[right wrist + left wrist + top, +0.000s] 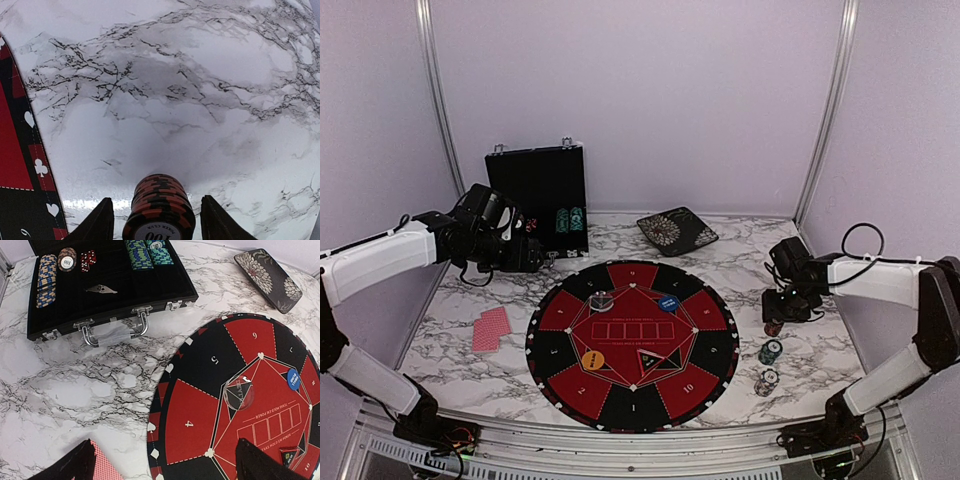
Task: Distribute texas hold em gaming equipment
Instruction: Pick up the pile of poker chips from the pile of poker chips.
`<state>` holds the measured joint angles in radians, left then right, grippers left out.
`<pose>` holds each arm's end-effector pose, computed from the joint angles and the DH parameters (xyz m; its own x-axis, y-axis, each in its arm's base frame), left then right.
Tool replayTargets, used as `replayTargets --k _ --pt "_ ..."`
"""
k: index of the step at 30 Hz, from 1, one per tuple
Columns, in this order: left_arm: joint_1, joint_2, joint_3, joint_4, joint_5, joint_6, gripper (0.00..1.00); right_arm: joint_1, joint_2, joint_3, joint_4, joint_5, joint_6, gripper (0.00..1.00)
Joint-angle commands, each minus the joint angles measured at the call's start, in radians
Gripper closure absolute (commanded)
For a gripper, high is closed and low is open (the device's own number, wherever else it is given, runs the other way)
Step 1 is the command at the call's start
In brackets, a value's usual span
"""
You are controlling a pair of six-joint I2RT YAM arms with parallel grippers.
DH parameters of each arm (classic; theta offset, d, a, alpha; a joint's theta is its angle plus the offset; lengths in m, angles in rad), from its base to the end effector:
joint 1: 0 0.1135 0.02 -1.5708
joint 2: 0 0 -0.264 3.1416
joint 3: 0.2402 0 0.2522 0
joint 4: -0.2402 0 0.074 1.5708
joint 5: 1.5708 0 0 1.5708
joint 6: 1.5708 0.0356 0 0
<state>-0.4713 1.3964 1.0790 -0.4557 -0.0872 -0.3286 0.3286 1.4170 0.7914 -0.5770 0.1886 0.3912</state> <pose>0.2723 -0.1353 0.2776 -0.7170 0.0046 -0.6971 0.1748 0.9692 -0.1734 0.2411 0.0752 0.1779 -0.9129 0.0845 -0.3994 0.1027 0.9944 -0.0245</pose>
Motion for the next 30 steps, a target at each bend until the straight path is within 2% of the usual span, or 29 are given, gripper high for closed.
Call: replayTargets --k 1,30 --pt "-0.001 -0.011 -0.013 0.01 0.008 0.01 0.01 -0.011 0.001 -0.003 0.016 0.009 0.004 0.44" --pt "-0.001 -0.007 -0.019 0.015 0.02 0.002 0.01 -0.011 0.011 -0.007 0.012 0.016 0.008 0.64"
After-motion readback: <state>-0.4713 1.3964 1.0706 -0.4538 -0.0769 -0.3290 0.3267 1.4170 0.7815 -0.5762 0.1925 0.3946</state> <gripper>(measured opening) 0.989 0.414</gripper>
